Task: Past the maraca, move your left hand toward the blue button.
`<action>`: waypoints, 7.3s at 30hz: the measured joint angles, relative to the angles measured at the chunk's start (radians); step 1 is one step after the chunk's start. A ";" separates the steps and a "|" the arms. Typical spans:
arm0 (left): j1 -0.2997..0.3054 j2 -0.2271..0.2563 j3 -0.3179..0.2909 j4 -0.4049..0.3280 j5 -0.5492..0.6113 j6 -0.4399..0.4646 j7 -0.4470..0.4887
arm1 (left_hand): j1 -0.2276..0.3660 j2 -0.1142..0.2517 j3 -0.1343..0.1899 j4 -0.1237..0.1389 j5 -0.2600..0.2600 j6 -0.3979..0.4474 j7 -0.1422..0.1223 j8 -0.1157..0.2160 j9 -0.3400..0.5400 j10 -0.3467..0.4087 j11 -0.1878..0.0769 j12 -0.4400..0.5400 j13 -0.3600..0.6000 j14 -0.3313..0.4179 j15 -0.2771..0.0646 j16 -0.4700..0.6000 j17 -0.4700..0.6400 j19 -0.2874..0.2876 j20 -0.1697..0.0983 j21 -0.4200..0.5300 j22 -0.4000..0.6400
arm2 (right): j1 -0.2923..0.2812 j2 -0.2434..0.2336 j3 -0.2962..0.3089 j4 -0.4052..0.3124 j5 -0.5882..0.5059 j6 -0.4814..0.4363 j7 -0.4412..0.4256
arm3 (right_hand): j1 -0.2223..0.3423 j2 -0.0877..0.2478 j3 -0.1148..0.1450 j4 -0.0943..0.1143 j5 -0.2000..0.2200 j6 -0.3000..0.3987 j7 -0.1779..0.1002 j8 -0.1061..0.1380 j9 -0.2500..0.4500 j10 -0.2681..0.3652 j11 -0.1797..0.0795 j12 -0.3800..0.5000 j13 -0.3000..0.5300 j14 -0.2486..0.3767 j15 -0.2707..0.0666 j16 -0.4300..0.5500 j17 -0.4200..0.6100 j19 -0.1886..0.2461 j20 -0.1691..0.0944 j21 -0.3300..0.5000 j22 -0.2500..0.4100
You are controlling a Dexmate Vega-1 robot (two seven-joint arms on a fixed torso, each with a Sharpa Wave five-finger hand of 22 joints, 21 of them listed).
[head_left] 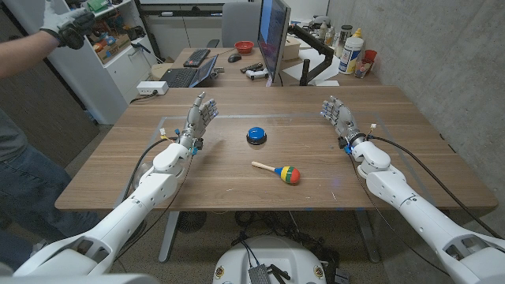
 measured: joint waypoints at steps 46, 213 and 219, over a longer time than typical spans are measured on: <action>0.002 0.016 0.006 0.021 0.030 -0.018 -0.003 | 0.000 0.000 0.000 0.000 0.000 0.007 -0.007 0.000 0.000 0.007 0.000 0.000 0.000 0.007 0.000 0.000 0.000 0.000 0.000 -0.016 0.000 | -0.011 0.005 -0.005 -0.002 -0.012 -0.004 -0.018 | 0.009 0.001 -0.010 -0.010 0.004 0.010 -0.011 0.000 0.000 0.003 0.003 0.000 0.004 0.000 0.000 0.000 0.005 0.003 0.004 -0.012 0.000; -0.262 0.084 0.370 0.084 1.335 -0.194 0.788 | 0.200 0.032 0.041 -0.105 0.002 0.171 -0.207 0.023 0.004 0.094 -0.066 0.019 0.009 0.111 0.069 0.015 0.004 0.093 0.232 -0.053 0.009 | -0.156 -0.075 0.055 -0.138 -0.042 0.075 -0.076 | 0.024 0.016 -0.060 -0.023 0.023 0.045 -0.034 0.000 -0.001 0.030 -0.002 0.000 0.004 0.003 0.004 0.000 0.002 0.025 0.004 -0.072 0.004; -0.278 0.076 0.395 0.105 1.339 -0.179 0.788 | 0.200 0.032 0.041 -0.105 -0.006 0.179 -0.207 0.023 0.004 0.094 -0.066 0.019 0.009 0.111 0.069 0.015 0.004 0.093 0.232 -0.053 0.009 | -0.155 -0.075 0.055 -0.137 -0.043 0.079 -0.071 | 0.024 0.016 -0.061 -0.022 0.023 0.044 -0.034 0.000 -0.001 0.030 -0.002 0.000 0.004 0.003 0.004 0.000 0.002 0.025 0.004 -0.076 0.004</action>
